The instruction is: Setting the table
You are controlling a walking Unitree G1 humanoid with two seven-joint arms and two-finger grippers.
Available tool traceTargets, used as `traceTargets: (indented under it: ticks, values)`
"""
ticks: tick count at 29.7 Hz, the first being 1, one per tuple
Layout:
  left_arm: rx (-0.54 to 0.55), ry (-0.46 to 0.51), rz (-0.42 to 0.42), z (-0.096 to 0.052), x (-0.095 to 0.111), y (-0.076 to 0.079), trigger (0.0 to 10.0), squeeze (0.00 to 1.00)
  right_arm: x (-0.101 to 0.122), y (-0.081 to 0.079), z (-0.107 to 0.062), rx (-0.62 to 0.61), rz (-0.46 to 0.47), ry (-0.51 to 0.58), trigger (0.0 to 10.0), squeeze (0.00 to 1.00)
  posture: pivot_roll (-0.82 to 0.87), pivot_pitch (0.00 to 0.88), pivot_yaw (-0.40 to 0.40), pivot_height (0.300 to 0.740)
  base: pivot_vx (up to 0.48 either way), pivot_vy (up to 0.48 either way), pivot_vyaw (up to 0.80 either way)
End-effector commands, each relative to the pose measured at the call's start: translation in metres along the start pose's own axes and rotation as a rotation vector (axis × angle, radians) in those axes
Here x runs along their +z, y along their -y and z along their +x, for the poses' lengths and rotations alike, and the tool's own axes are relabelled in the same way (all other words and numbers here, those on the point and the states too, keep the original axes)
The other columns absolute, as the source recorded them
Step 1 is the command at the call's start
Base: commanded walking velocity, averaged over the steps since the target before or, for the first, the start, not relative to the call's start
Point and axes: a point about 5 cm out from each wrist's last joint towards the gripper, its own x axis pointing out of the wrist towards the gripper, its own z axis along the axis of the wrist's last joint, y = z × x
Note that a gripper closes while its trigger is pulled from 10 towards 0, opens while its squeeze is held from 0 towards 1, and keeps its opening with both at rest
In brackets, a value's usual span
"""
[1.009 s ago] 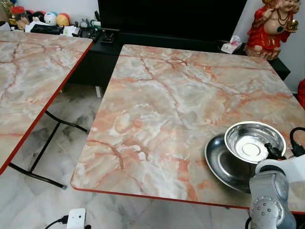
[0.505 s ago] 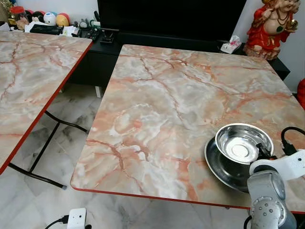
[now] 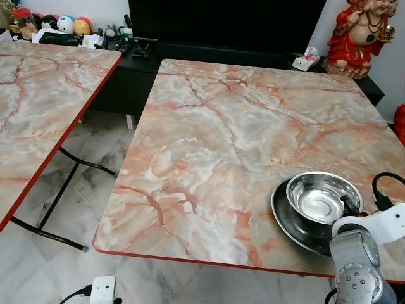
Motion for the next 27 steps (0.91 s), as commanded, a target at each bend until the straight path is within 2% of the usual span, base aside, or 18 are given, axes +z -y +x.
traceTargets:
  ticks: [1,8,9,10,11,12,14,15,16,17,18,27]
  values:
    - [-0.003,-0.032,0.006,-0.0015,-0.0074,0.0007,10.0,0.0,-0.0242,0.0223,-0.0069,-0.064,-0.053,-0.096,10.0,0.0,0.05,0.098,-0.093,0.74,0.0,0.0,0.0]
    - [-0.003,-0.031,0.002,-0.0018,-0.0085,0.0019,10.0,0.0,-0.0291,0.0246,-0.0084,-0.069,-0.076,-0.133,10.0,0.0,0.06,0.097,-0.096,0.74,0.0,0.0,0.0]
    - [-0.003,-0.032,0.001,-0.0017,-0.0085,0.0024,10.0,0.0,-0.0283,0.0252,-0.0086,-0.076,-0.078,-0.13,10.0,0.34,0.05,0.099,-0.095,0.74,0.0,0.0,0.0]
    - [-0.003,-0.032,0.0,-0.0017,-0.0085,0.0026,10.0,0.0,-0.0279,0.0254,-0.0086,-0.077,-0.078,-0.129,10.0,0.34,0.05,0.099,-0.095,0.74,0.0,0.0,0.0]
    - [-0.003,-0.032,0.0,-0.0016,-0.0085,0.0028,10.0,0.0,-0.0275,0.0256,-0.0085,-0.079,-0.077,-0.128,10.0,0.51,0.05,0.099,-0.095,0.74,0.0,0.0,0.0]
    - [-0.002,-0.032,-0.001,-0.0015,-0.0083,0.0034,10.0,0.0,-0.0259,0.0275,-0.0083,-0.095,-0.077,-0.122,10.0,0.86,0.05,0.098,-0.095,0.74,0.0,0.0,0.0]
    - [-0.003,-0.032,0.0,-0.0014,-0.008,0.0037,10.0,0.0,-0.0256,0.028,-0.0081,-0.096,-0.082,-0.122,10.0,0.86,0.05,0.098,-0.095,0.74,0.0,0.0,0.0]
    - [-0.003,-0.032,0.0,-0.0013,-0.0078,0.0039,10.0,0.0,-0.0256,0.0284,-0.0082,-0.093,-0.085,-0.123,10.0,0.8,0.05,0.098,-0.095,0.74,0.0,0.0,0.0]
    - [-0.003,-0.032,0.0,-0.0012,-0.0077,0.0041,10.0,0.0,-0.0256,0.0287,-0.0084,-0.092,-0.087,-0.124,10.0,0.55,0.05,0.098,-0.095,0.74,0.0,0.0,0.0]
    - [-0.003,-0.032,0.001,-0.001,-0.0073,0.0042,10.0,0.0,-0.0257,0.0288,-0.0085,-0.091,-0.09,-0.126,10.0,0.05,0.05,0.098,-0.095,0.74,0.0,0.0,0.0]
    - [-0.002,-0.032,0.0,-0.0007,-0.0065,0.0044,10.0,0.0,-0.0256,0.0286,-0.0086,-0.09,-0.092,-0.127,10.0,0.0,0.05,0.097,-0.095,0.74,0.0,0.0,0.0]
    - [0.002,-0.031,0.005,-0.0005,-0.0056,0.0035,10.0,0.0,-0.0255,0.0199,-0.0068,-0.032,-0.098,-0.127,10.0,0.0,0.05,0.096,-0.094,0.74,0.0,0.0,0.0]
